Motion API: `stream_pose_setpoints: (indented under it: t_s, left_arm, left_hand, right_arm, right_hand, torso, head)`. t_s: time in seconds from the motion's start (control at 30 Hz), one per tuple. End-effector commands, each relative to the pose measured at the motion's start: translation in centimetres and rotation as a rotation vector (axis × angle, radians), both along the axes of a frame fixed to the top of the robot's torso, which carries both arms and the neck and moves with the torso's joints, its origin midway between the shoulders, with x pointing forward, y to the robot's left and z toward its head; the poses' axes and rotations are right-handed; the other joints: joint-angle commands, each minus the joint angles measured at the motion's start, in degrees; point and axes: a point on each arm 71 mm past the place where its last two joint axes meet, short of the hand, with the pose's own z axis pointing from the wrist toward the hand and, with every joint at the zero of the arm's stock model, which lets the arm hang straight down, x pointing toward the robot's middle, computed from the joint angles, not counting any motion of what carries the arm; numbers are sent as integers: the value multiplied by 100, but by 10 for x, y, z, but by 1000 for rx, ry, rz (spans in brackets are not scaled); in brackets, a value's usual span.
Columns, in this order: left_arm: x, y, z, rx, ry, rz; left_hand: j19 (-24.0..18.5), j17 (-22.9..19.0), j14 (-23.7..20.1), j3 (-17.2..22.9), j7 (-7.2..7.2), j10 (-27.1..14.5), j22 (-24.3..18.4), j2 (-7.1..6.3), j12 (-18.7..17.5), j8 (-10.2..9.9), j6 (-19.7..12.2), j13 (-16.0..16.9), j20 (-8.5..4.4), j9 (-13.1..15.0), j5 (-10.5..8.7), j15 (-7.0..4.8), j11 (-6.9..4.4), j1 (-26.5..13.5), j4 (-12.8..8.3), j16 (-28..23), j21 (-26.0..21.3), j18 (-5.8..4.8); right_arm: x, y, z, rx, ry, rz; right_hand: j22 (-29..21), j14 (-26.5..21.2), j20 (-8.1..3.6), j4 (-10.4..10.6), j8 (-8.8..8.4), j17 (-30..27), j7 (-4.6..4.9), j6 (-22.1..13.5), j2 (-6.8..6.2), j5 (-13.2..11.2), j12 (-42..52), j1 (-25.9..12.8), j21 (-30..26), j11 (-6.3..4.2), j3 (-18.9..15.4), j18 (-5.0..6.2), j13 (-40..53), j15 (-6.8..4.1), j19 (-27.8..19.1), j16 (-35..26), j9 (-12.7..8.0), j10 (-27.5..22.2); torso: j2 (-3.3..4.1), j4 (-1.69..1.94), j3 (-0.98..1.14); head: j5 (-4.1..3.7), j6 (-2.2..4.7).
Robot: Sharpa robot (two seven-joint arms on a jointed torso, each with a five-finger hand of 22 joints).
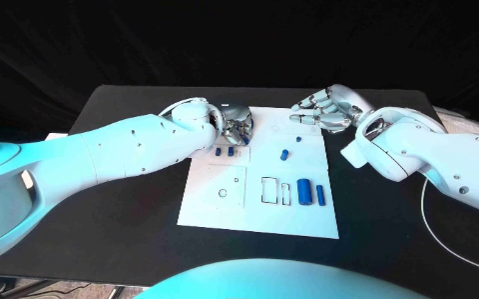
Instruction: Assemble the parts on the task board
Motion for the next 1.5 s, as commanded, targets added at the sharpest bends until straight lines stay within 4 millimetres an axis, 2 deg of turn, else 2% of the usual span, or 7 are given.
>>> stream_pose_setpoints:
  t_s: [0.03, 0.37, 0.8, 1.5]
  left_arm:
    - [0, 1, 4, -47, -2, 12]
    - [1, 22, 21, -105, 8, 78]
    - [2, 52, 20, -97, 61, 138]
    - [1, 56, 15, -57, 106, 141]
  left_hand:
    - [160, -7, 116, 27, -8, 40, 141, 6, -38, 20, 39, 8, -47, 4, -30, -44, -14, -70, -10, 15, 18, -88]
    - [163, -16, 115, 25, -6, 44, 152, 1, -56, 14, 50, 8, -49, 2, -33, -43, -12, -99, -8, 15, 34, -92]
    - [166, -35, 111, 19, -9, 47, 165, -12, -72, 7, 57, 8, -50, 1, -35, -42, -12, -121, -11, 9, 53, -96]
    - [168, -51, 108, 15, -11, 50, 178, -19, -83, 2, 61, 9, -50, -1, -37, -42, -12, -137, -11, 3, 75, -101]
  right_arm:
    - [-1, 1, 0, -3, -1, 17]
    - [0, 0, -1, -4, 1, 13]
    - [1, -1, -1, -6, 2, 11]
    - [0, 0, -1, -5, 3, 13]
  right_hand:
    - [0, 435, -28, 9, 22, 700, 3, 42, 45, 32, 26, 9, -13, -17, -39, -6, 6, -8, 19, -24, 7, 42]
    - [0, 435, -28, 9, 22, 700, 3, 42, 45, 32, 26, 9, -13, -17, -39, -6, 6, -8, 19, -24, 7, 42]
    - [0, 435, -28, 9, 22, 700, 3, 42, 45, 32, 26, 9, -13, -17, -39, -6, 6, -8, 19, -24, 7, 42]
    - [0, 435, -28, 9, 22, 700, 3, 42, 45, 32, 26, 9, -13, -17, -39, -6, 6, -8, 19, -24, 7, 42]
  torso:
    - [-8, 1, 2]
    - [-2, 6, 0]
    - [5, 6, -1]
    - [8, 0, 1]
  head:
    - [2, 15]
    - [-2, 51]
    - [-1, 51]
    - [39, 24]
